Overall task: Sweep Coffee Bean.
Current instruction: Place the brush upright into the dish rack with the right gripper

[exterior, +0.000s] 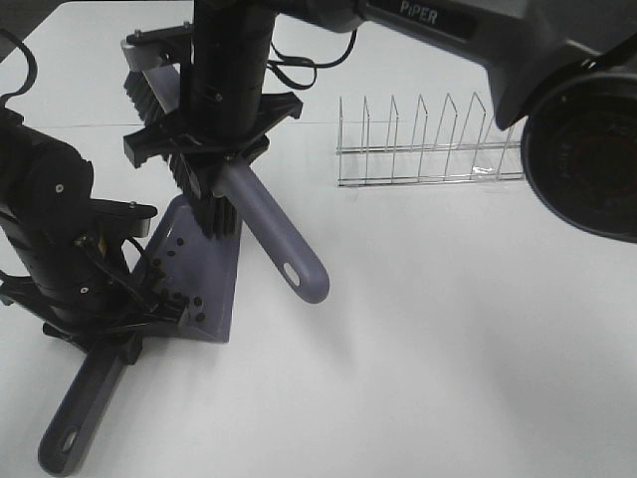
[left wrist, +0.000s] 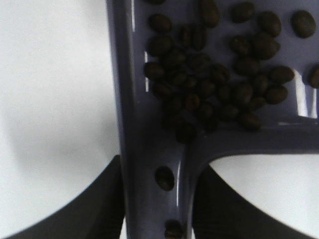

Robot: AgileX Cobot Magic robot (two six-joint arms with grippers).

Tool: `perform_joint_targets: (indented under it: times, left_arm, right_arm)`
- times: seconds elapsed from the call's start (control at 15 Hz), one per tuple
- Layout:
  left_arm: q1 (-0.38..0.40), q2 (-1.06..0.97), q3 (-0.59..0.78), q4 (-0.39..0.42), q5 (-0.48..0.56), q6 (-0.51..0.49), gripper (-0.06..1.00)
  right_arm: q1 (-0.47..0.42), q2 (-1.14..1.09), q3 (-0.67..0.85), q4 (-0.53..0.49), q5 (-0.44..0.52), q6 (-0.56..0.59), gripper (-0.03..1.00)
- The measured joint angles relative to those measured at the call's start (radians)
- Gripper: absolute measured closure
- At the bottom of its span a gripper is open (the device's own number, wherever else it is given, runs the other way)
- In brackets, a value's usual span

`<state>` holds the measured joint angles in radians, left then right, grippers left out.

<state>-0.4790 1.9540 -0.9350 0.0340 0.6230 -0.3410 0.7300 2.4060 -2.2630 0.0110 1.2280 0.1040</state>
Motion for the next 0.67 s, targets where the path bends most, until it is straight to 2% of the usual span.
perform_joint_targets:
  times: [0.2,0.33,0.47,0.67]
  left_arm:
    - [0.000,0.000,0.000,-0.009,-0.004,0.003,0.62]
    - [0.000,0.000,0.000,-0.012,-0.006,0.003,0.62]
    - [0.000,0.000,0.000,-0.016,-0.008,0.004,0.62]
    - [0.000,0.000,0.000,-0.021,-0.010,0.004,0.62]
  right_arm:
    - [0.000,-0.097,0.062,0.000,-0.001,0.000,0.65]
    - [-0.015,-0.190,0.156,0.007,-0.001,-0.001,0.65]
    - [-0.067,-0.298,0.295,0.011,-0.003,-0.001,0.65]
    - [-0.204,-0.454,0.563,0.041,-0.003,-0.025,0.65]
